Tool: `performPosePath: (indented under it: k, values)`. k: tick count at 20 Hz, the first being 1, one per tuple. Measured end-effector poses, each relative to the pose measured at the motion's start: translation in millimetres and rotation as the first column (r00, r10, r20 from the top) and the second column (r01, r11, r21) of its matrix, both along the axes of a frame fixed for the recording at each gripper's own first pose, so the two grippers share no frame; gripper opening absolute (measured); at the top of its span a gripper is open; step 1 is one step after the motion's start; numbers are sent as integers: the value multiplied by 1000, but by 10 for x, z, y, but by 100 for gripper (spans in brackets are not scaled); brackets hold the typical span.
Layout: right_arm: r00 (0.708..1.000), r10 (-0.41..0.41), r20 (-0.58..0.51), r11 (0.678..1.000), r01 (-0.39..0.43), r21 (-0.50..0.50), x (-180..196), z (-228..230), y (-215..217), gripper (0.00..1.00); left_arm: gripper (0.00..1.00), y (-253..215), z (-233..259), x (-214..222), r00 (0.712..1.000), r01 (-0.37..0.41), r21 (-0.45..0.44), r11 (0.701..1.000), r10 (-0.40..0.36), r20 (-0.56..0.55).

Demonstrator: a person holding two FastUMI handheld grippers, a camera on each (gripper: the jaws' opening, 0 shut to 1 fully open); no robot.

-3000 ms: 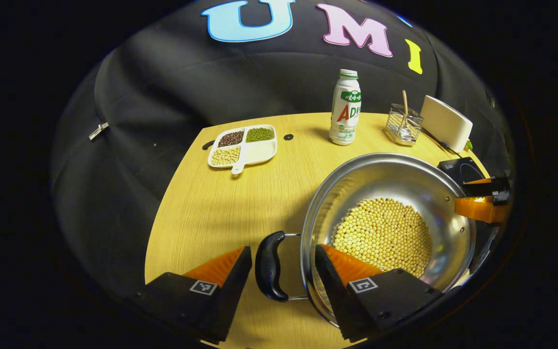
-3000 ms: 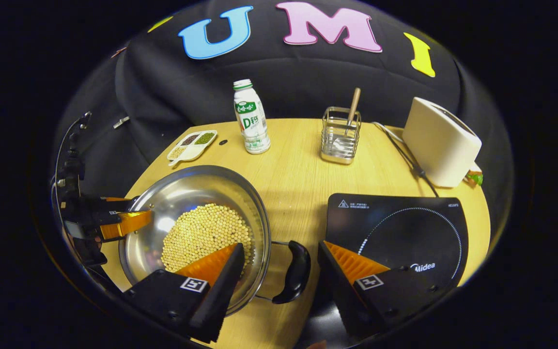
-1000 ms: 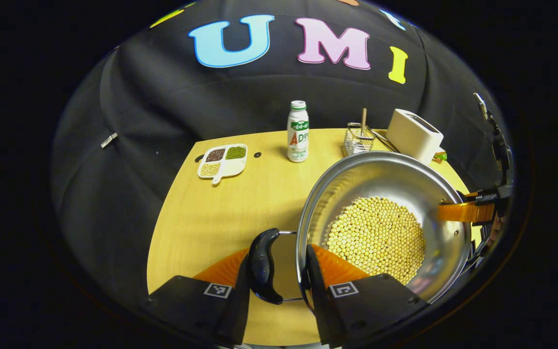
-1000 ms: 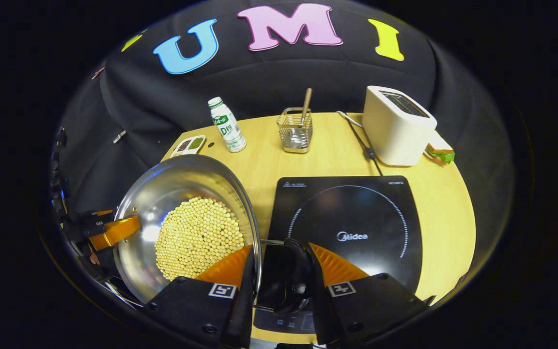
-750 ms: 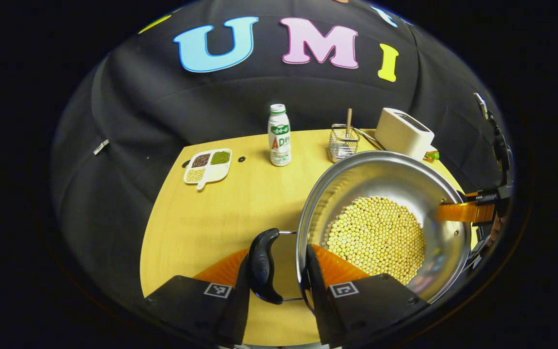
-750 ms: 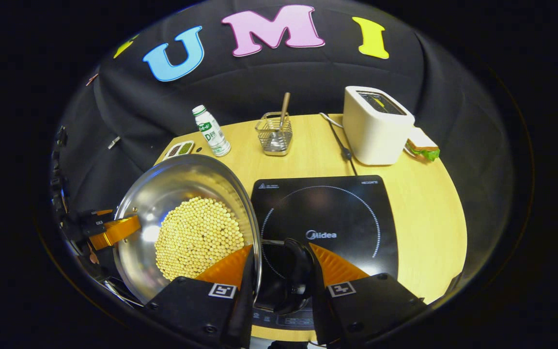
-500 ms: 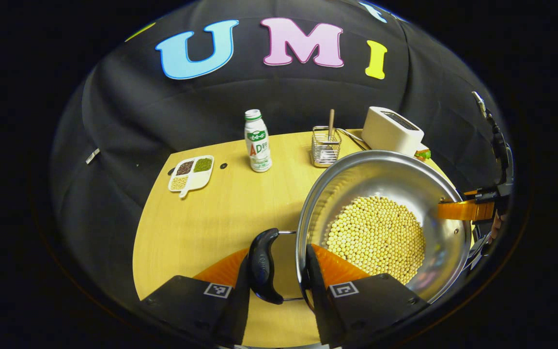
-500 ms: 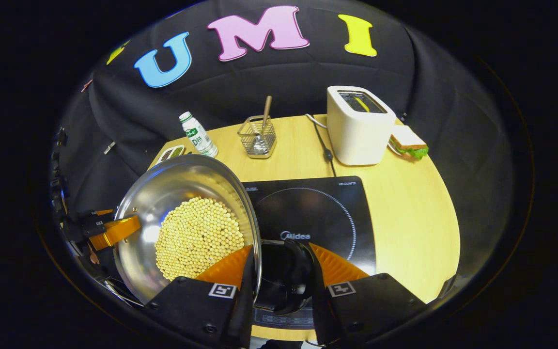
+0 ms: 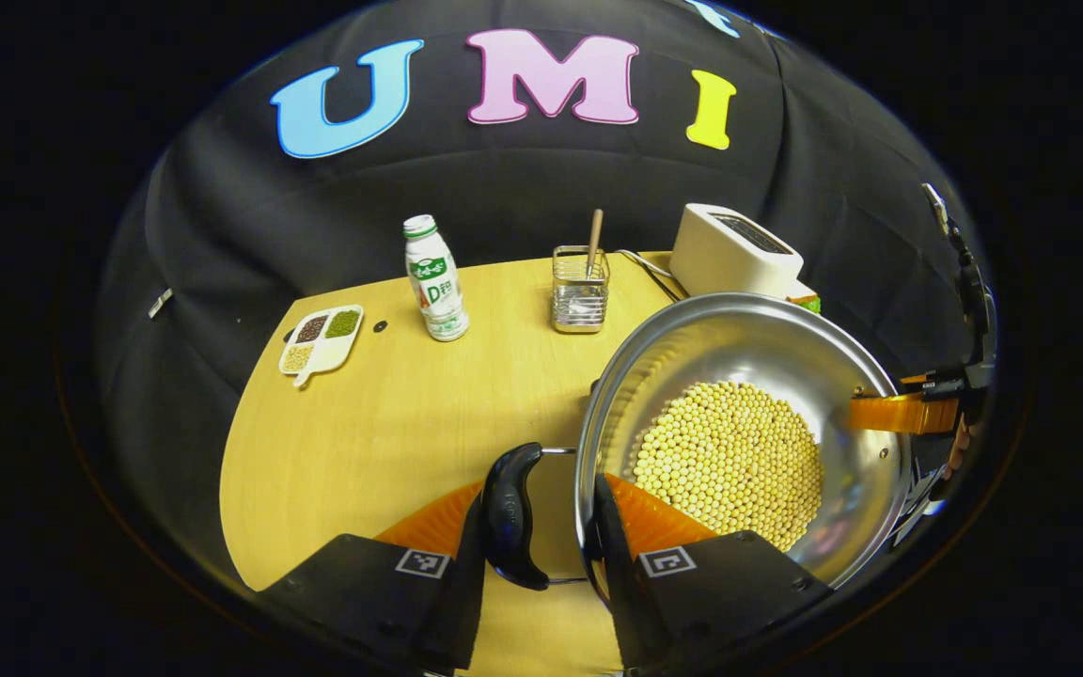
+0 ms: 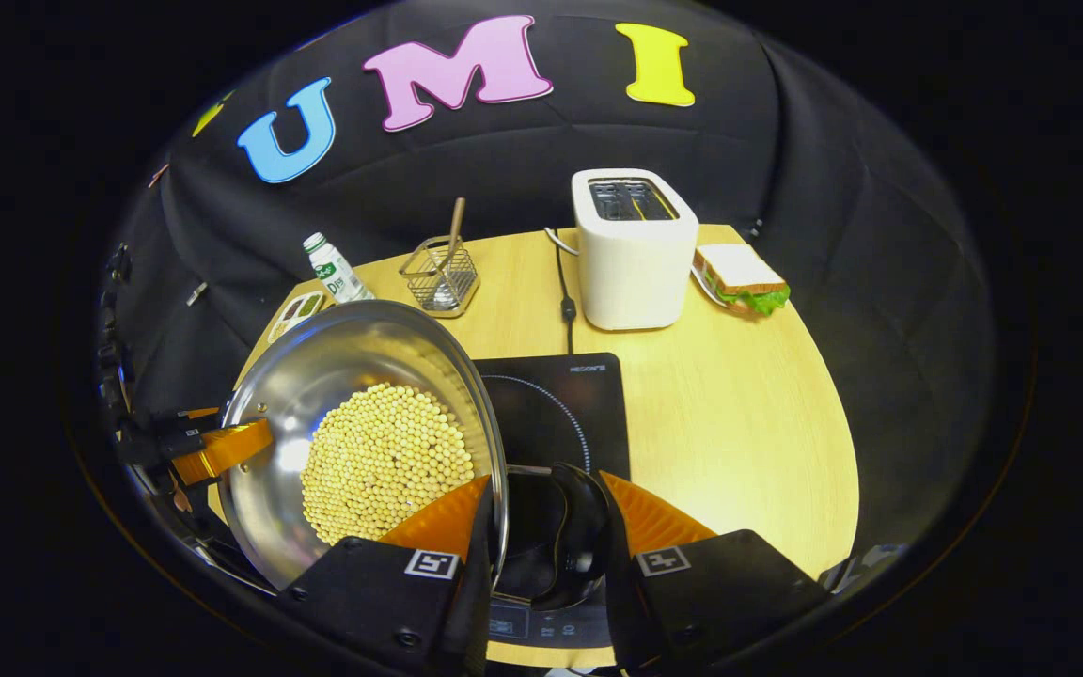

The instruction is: First push the handle of the pot to place it horizontally, then grasp the pot with both hands and set it on the induction cooktop.

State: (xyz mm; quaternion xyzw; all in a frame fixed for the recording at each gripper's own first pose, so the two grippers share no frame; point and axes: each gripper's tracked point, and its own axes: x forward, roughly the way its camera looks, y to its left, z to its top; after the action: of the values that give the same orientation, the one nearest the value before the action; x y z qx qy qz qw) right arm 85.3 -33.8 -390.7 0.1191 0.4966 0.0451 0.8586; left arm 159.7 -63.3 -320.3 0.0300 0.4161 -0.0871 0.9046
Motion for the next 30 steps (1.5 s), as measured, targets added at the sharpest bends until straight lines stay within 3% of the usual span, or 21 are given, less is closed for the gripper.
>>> performPosePath:
  k: [7, 9, 10, 20, 21, 22, 23, 30]
  values:
    - [1000, 8, -16, 999, -9, -36, 193, -263, -368, 53, 56, -384, -282, 225, 999, -4, -32, 999, 3, -33]
    - [1000, 12, -22, 999, -12, -36, 187, -335, -410, 49, 58, -435, -336, 259, 999, -2, -34, 999, 1, -38]
    - [1000, 6, -26, 1000, -6, -30, 189, -363, -424, 53, 58, -449, -357, 277, 999, 4, -31, 1000, -6, -39]
    - [999, -22, -46, 1000, 22, -8, 232, -566, -462, 53, 58, -518, -495, 414, 999, 22, -16, 1000, -23, -42]
    - [999, -18, -50, 1000, 18, -7, 229, -585, -446, 58, 58, -513, -511, 407, 999, 17, -16, 1000, -18, -48]
    - [998, -23, -53, 1000, 23, -3, 231, -595, -438, 49, 58, -502, -520, 414, 999, 17, -17, 1000, -17, -48]
    - [998, -29, -55, 1000, 29, 2, 231, -582, -439, 53, 59, -499, -520, 426, 999, 16, -20, 1000, -17, -47]
    - [997, -35, -73, 999, 35, 1, 199, -587, -439, 57, 63, -487, -554, 411, 997, 34, -23, 999, -35, -68]
